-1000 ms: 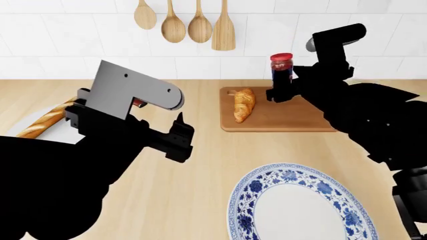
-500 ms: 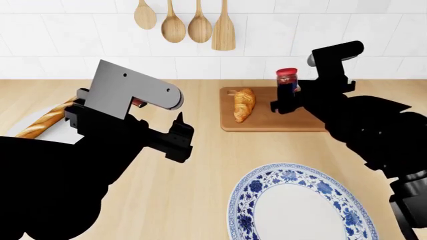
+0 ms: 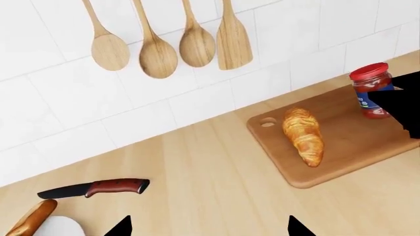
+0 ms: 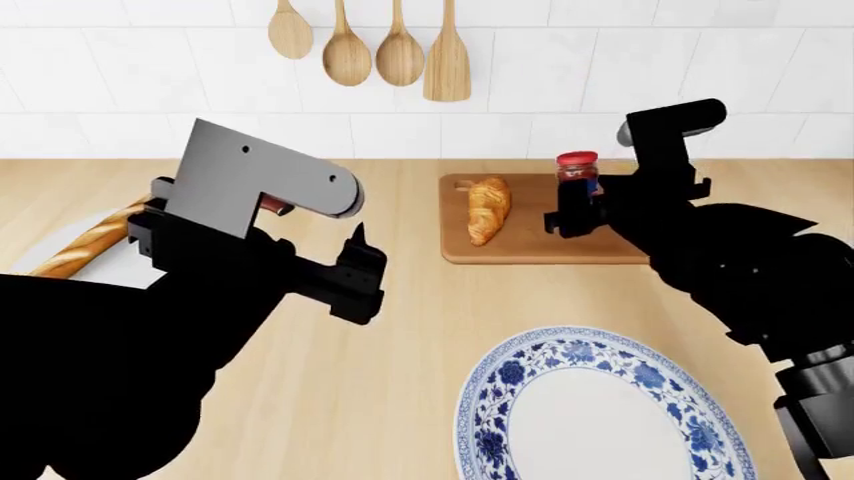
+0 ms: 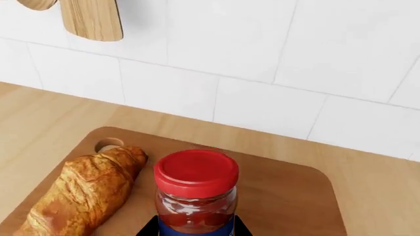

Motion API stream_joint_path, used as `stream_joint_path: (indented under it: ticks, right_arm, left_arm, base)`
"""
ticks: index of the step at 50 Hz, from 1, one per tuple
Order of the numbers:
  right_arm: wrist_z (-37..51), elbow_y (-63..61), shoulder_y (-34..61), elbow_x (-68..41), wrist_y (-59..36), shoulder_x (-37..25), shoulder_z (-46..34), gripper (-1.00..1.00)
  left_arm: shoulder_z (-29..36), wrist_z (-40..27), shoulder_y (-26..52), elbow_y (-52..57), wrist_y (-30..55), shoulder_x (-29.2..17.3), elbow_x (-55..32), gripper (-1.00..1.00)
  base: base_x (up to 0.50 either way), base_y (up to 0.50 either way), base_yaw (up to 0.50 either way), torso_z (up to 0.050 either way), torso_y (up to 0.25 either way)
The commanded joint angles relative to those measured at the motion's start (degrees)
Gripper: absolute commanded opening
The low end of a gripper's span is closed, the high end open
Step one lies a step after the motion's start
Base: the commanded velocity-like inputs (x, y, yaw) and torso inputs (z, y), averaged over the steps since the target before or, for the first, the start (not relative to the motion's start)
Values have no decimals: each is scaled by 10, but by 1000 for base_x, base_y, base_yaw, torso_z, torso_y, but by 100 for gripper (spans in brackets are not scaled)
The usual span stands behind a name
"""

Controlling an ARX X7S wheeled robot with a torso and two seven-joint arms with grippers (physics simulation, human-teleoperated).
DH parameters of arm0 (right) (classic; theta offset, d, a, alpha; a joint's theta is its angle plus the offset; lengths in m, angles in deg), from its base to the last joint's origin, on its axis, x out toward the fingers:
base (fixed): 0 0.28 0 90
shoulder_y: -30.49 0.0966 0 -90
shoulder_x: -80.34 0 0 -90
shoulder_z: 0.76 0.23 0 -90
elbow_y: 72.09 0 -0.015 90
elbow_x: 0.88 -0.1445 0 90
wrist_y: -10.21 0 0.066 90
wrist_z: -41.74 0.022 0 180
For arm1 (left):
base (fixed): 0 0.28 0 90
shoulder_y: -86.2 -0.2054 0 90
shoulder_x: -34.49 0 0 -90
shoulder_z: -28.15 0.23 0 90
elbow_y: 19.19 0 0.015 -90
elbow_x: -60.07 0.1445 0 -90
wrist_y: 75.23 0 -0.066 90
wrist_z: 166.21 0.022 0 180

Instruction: From the different types of pastries on the counter, select a croissant and place it on the cutting board. Then retrieve a jar of jam from the cabinet and place it alongside the croissant on the cutting board.

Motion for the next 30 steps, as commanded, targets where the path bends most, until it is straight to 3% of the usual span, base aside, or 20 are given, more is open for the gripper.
stream_joint_path:
  ticks: [1,30]
  right_arm:
    - [-4,2,-4,9,1,-2,4,-100]
    - [1,-40,-46,4,6,-34,4,-100]
  left_arm:
    - [-1,1,-3,0,-1,-1,2,100]
    - [-6,-3,1,1,4,-1,-3,100]
  base:
    - [0,0,0,0,0]
    - [0,0,0,0,0]
